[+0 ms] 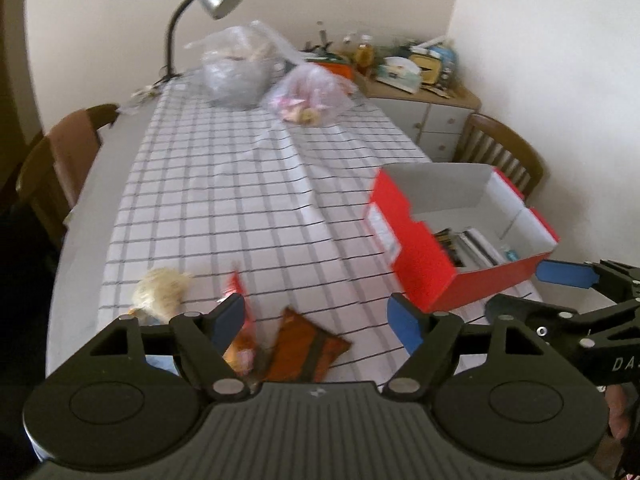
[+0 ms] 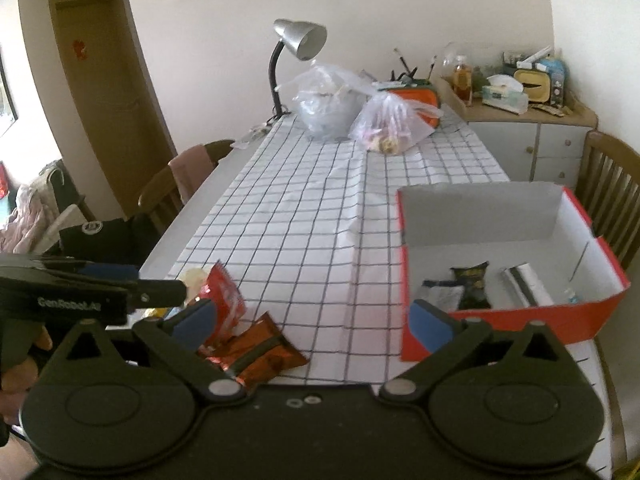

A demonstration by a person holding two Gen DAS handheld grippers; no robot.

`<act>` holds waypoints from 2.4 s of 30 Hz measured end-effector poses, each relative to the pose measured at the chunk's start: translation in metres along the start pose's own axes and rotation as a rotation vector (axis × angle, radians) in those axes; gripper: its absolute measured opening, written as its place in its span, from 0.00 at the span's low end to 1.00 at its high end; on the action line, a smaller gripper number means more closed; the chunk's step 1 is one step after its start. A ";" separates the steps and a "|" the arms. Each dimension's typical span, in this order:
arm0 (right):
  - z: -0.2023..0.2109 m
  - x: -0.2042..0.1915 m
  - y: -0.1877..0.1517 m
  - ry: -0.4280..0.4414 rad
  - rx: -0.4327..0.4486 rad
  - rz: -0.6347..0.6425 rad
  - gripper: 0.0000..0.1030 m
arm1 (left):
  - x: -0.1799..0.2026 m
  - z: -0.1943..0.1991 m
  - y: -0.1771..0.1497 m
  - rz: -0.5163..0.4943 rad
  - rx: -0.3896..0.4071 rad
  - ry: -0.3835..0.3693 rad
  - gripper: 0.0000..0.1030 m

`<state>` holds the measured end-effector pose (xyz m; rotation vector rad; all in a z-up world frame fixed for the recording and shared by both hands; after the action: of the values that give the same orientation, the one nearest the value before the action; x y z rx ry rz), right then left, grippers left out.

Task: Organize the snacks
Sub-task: 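Open both tools to release the items and withdraw toward the pile, then grasp the red chip bag with the left tool while the right tool grasps the brown foil bag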

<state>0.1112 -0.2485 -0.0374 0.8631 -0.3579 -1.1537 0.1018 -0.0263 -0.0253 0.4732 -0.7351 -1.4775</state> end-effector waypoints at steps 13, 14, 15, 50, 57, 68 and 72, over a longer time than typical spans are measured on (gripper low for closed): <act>-0.040 -0.032 -0.025 0.007 -0.120 0.000 1.00 | -0.062 -0.001 -0.043 0.015 -0.064 0.056 0.75; -0.045 -0.034 -0.026 0.007 -0.134 0.007 1.00 | -0.064 -0.005 -0.047 0.013 -0.074 0.056 0.75; -0.049 -0.035 -0.027 0.004 -0.147 0.009 1.00 | -0.066 -0.007 -0.051 0.011 -0.080 0.057 0.75; -0.200 -0.049 -0.042 -0.135 -0.454 -0.268 0.81 | -0.071 -0.088 -0.074 -0.168 -0.125 0.128 0.64; -0.198 -0.047 -0.041 -0.115 -0.453 -0.235 0.69 | -0.067 -0.098 -0.073 -0.174 -0.151 0.113 0.58; -0.192 -0.034 -0.037 -0.056 -0.438 -0.252 0.48 | -0.091 -0.103 -0.041 0.057 -0.184 0.006 0.58; -0.187 -0.031 -0.037 -0.042 -0.438 -0.249 0.45 | -0.101 -0.112 -0.030 0.162 -0.205 0.003 0.58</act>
<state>0.1976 -0.1494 -0.1793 0.5067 -0.0236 -1.4154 0.1644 0.0548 -0.1399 0.2537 -0.5978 -1.3818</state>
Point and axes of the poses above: each gripper's, at about its wrist camera, not at the fingertips, and z roughly against the way its jaws point, x to its right, y to its top, the point moved 1 cm from there along -z, roughly the way its jaws point, and after that the axes turned 1 degree about z, right-handed, at the moved point
